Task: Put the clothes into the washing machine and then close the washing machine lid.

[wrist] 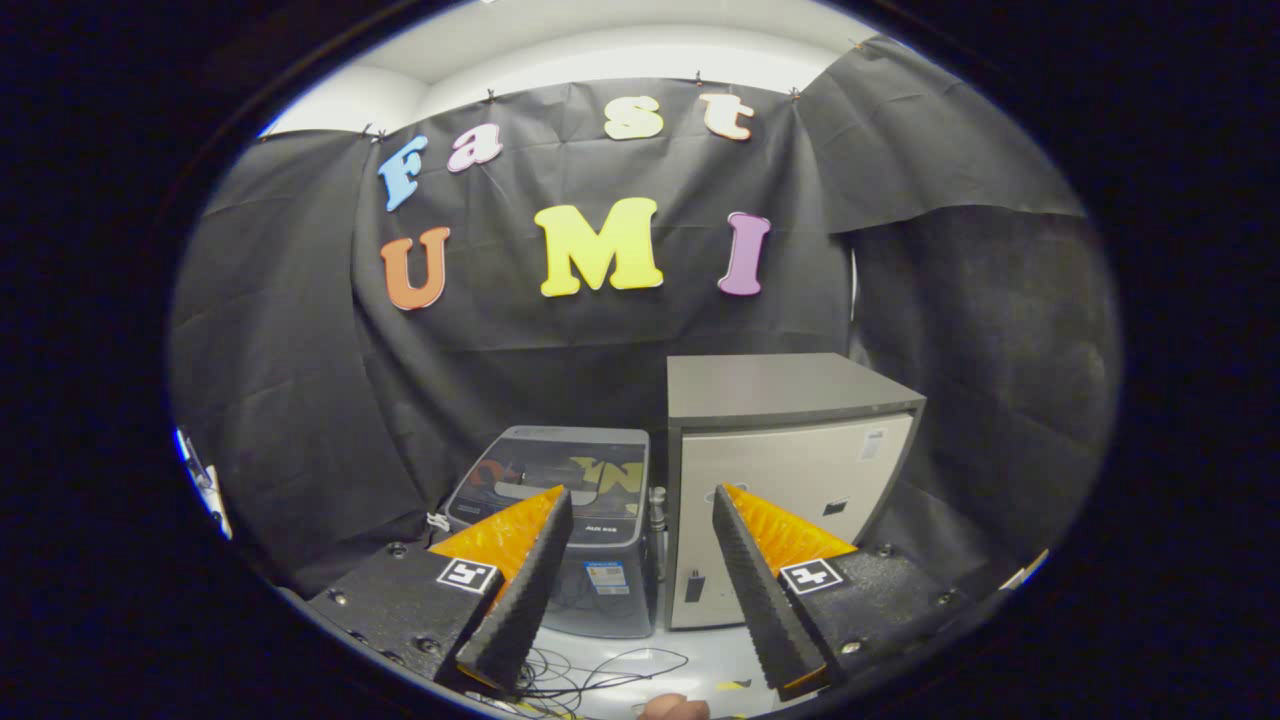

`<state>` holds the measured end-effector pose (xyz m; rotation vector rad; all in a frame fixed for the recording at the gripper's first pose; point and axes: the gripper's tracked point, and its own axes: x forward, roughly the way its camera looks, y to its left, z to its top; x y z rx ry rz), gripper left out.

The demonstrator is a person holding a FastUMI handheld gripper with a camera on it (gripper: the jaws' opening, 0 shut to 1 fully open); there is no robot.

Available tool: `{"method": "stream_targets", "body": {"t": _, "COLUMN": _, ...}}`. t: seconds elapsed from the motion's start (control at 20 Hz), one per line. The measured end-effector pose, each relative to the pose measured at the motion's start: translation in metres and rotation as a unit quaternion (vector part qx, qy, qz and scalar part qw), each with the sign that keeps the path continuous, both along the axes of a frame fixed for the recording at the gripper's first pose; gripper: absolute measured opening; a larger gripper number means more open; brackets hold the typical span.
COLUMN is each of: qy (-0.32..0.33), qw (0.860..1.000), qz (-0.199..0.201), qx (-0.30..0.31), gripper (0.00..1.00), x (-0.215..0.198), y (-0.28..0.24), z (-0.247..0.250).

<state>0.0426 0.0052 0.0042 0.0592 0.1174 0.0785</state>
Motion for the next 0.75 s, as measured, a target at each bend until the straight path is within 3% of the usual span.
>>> {"method": "stream_targets", "body": {"t": 0.75, "qy": -0.007, "qw": 1.0, "qz": 0.026, "qx": 0.005, "gripper": 0.89, "x": -0.022, "y": 0.03, "z": 0.017}}
